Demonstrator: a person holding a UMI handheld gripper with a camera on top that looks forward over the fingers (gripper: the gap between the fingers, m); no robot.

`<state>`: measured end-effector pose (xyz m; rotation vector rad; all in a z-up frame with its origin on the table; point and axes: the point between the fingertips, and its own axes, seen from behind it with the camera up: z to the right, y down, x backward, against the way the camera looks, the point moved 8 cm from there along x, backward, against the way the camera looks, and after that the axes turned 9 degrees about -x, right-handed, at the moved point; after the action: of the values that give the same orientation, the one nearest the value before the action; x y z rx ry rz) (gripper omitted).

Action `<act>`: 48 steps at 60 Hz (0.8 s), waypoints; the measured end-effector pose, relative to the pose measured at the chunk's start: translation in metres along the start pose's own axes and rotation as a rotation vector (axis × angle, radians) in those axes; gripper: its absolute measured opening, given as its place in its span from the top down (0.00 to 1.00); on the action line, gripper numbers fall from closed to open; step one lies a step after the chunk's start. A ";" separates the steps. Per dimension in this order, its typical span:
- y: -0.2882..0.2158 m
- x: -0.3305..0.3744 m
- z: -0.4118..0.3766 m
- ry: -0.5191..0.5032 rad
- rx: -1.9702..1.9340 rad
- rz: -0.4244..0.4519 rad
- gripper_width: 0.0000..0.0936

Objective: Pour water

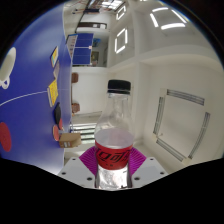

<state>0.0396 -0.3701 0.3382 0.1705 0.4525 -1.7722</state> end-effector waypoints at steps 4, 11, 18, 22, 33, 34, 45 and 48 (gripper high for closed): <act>-0.038 0.005 -0.021 -0.030 0.193 0.116 0.62; -0.080 0.018 -0.060 -0.126 0.434 0.254 0.61; -0.096 0.021 -0.099 -0.168 0.696 0.359 0.62; -0.101 0.024 -0.116 -0.188 0.817 0.410 0.62; -0.101 0.026 -0.131 -0.229 0.849 0.423 0.62; -0.103 0.027 -0.130 -0.228 0.844 0.427 0.62; -0.119 0.026 -0.087 -0.227 0.560 0.422 0.62; -0.121 0.018 -0.062 -0.229 0.360 0.365 0.62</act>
<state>-0.0883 -0.3395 0.3008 0.2810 -0.0661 -1.4760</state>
